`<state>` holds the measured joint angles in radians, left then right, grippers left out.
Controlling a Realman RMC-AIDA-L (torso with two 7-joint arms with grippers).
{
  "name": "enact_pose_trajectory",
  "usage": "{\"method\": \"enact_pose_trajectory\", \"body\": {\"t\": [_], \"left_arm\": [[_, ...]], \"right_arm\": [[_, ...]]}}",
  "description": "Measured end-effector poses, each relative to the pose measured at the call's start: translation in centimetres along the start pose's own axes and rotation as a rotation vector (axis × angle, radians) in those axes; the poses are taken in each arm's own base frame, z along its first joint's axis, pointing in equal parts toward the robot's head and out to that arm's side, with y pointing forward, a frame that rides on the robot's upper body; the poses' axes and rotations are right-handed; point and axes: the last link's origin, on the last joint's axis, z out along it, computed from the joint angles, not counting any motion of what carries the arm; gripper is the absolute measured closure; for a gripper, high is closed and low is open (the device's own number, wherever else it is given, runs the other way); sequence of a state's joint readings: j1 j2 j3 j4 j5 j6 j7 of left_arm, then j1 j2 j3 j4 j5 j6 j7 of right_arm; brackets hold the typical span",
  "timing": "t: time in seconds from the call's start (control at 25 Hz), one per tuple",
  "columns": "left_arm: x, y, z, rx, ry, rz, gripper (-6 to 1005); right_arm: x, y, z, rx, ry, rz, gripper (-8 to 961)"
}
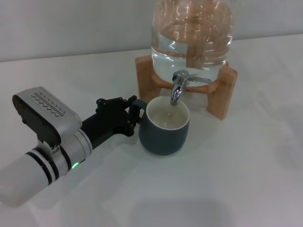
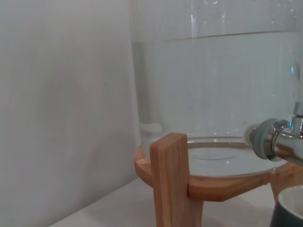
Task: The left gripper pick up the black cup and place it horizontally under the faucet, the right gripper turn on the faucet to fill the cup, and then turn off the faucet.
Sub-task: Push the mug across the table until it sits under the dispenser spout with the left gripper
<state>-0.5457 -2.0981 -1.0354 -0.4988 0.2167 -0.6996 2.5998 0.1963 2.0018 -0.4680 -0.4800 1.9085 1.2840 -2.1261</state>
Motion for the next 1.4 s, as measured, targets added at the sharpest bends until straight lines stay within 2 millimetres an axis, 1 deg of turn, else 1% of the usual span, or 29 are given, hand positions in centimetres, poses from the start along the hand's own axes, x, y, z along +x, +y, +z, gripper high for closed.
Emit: {"method": "enact_pose_trajectory", "body": {"t": [0.36,0.6,0.8,1.4], "left_arm": [[0.17,0.01,-0.04,0.0,0.007,-0.001,873],[0.15,-0.01,-0.05,0.001,0.007,-0.002,727],[0.16,0.0,-0.05,0.0,0.007,-0.004,675],[-0.21,0.03,-0.06,-0.011,-0.018,-0.075,671]], "right_arm": [[-0.05,-0.01,0.01,0.0,-0.001,-0.002,101],[-0.15,-0.05,0.01,0.0,-0.004,-0.004,102],[-0.19,-0.06,0.02,0.0,-0.005,-0.005,102],[-0.2,-0.24,-0.14,0.011,-0.01,-0.002,102]]}}
